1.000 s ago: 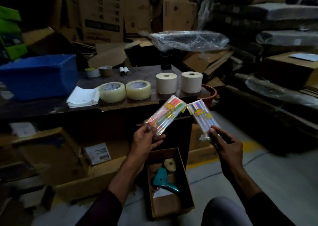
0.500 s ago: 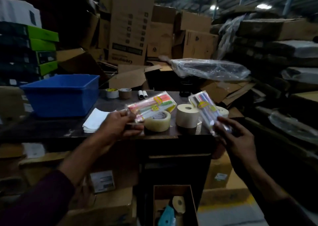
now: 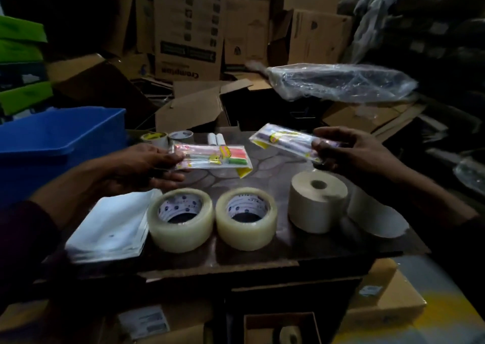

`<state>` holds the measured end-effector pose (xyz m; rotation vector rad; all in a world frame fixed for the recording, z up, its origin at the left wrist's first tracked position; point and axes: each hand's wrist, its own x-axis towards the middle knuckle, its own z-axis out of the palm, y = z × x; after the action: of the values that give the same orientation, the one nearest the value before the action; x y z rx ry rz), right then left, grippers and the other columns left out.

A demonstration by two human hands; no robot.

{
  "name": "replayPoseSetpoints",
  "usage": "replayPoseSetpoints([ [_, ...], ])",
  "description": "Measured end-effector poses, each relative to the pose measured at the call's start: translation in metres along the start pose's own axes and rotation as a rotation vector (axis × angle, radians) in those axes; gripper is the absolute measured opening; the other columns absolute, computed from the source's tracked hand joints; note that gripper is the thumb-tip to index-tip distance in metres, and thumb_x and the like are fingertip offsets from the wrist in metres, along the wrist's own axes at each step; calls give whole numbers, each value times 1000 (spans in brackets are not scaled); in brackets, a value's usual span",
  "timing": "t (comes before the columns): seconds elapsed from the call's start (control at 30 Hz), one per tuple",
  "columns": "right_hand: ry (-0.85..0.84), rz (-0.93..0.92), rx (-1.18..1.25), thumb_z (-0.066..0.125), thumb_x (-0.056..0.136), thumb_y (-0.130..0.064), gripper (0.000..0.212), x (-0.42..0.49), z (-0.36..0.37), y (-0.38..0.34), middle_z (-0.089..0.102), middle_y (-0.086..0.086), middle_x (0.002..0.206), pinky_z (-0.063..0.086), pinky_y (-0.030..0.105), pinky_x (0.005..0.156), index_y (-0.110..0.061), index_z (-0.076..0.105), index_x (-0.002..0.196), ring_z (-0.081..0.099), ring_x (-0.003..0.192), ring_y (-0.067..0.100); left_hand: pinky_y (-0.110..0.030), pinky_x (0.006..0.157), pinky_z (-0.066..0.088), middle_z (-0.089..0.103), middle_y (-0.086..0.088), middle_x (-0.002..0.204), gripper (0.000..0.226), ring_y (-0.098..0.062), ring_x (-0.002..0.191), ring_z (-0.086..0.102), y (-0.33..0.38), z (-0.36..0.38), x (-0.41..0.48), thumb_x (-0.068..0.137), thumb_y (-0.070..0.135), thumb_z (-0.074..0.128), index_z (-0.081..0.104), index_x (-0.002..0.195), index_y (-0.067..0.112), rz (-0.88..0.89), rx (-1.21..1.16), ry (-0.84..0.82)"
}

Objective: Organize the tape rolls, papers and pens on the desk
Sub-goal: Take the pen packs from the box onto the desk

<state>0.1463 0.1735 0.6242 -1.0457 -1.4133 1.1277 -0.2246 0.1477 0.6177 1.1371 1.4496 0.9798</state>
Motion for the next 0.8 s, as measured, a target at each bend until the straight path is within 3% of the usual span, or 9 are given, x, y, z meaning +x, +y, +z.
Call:
replayPoseSetpoints([
  [0.13, -71, 130, -18, 72, 79, -12, 44, 25, -8, -5, 64, 31, 115, 58, 38, 80, -3, 64, 121, 60, 94, 34, -23, 51, 55, 74, -8, 79, 23, -13, 62, 67, 7, -5, 26, 93, 21, 58, 66, 108, 5, -100, -37, -22],
  [0.23, -119, 234, 4, 73, 73, -16, 49, 41, -12, -12, 66, 26, 113, 63, 35, 75, -5, 65, 120, 64, 96, 32, -25, 65, 52, 74, -11, 92, 28, -15, 72, 68, 12, -9, 41, 91, 23, 61, 68, 110, 5, -142, 15, -3],
  [0.33, -145, 310, -6, 66, 88, -8, 35, 53, -11, -9, 67, 25, 111, 60, 34, 76, -2, 63, 122, 64, 95, 32, -24, 71, 55, 74, -14, 101, 24, -16, 81, 68, 10, -7, 48, 90, 25, 63, 72, 102, 6, -172, 131, -23],
  [0.47, -239, 403, -40, 63, 93, -11, 27, 68, -15, -4, 70, 22, 115, 59, 35, 83, -7, 66, 120, 66, 99, 33, -27, 62, 40, 71, 5, 71, 23, -10, 71, 67, 6, 4, 48, 90, 36, 63, 71, 86, 16, -210, 341, -85],
  [0.6, -270, 456, -26, 60, 94, -7, 21, 88, -18, -1, 71, 14, 102, 57, 23, 68, -8, 68, 113, 66, 83, 18, -19, 58, 46, 65, -11, 70, 32, -18, 67, 57, 4, 4, 59, 90, 27, 65, 68, 81, -2, -251, 313, -95],
  [0.73, -306, 466, -65, 61, 94, -4, 27, 111, -18, 9, 64, 20, 101, 56, 24, 67, 3, 62, 119, 60, 86, 25, -15, 46, 33, 50, 7, 44, 39, 0, 40, 40, 8, 6, 72, 92, 20, 64, 56, 55, 9, -288, 483, -54],
  [0.8, -368, 453, -119, 66, 92, -8, 31, 121, -18, 13, 62, 20, 98, 51, 22, 65, 6, 61, 119, 55, 87, 27, -9, 40, 29, 41, 10, 29, 44, 1, 30, 38, 5, 11, 76, 90, 7, 64, 51, 48, 12, -286, 565, -9],
])
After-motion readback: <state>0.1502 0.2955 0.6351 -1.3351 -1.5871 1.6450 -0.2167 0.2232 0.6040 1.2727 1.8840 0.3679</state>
